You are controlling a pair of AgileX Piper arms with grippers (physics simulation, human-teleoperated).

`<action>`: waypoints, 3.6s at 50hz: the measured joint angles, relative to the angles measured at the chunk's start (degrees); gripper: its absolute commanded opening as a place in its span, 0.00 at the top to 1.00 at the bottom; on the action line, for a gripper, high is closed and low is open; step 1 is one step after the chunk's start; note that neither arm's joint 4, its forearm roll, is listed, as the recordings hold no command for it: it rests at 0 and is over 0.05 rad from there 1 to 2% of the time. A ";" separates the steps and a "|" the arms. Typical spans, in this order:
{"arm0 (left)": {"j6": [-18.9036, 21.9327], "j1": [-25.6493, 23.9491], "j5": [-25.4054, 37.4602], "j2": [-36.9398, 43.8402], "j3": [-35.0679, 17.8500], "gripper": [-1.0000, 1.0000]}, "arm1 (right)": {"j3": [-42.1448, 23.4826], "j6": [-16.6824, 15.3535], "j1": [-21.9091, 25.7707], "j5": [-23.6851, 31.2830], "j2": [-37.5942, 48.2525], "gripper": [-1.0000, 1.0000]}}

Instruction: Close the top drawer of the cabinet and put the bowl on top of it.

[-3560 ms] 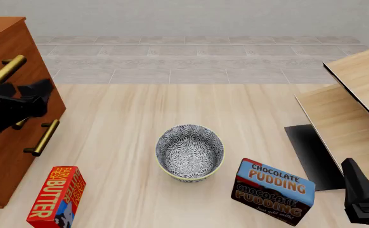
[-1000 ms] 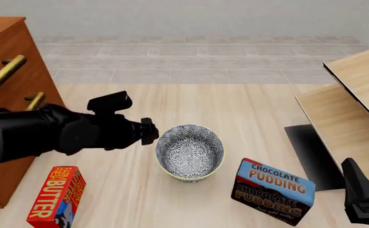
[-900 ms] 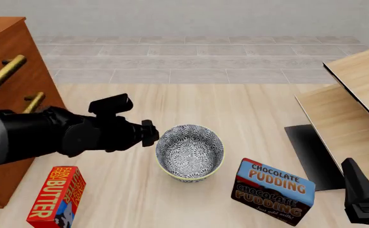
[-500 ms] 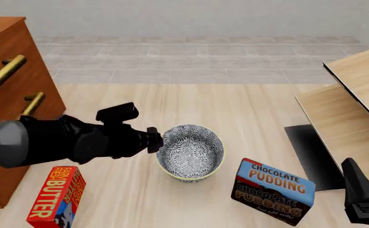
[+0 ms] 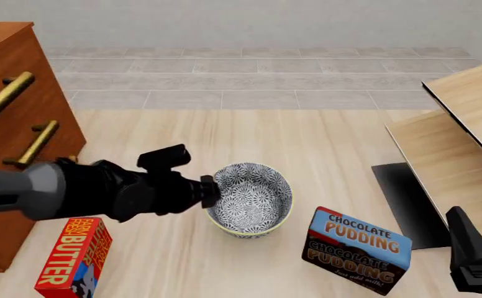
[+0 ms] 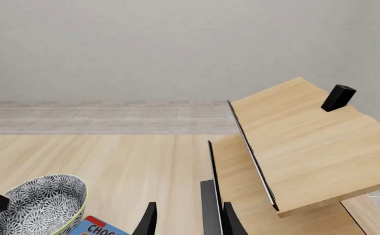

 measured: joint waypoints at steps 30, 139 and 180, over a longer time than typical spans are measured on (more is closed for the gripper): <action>-2.27 -2.19 -4.06 5.21 -0.21 0.00 | 0.00 0.00 0.00 0.00 0.00 0.00; -1.40 4.33 11.94 -20.20 -0.26 1.00 | 0.00 0.00 0.00 0.00 0.00 0.00; 3.23 13.37 30.46 -36.20 -8.18 1.00 | 0.00 0.00 0.00 0.00 0.00 0.00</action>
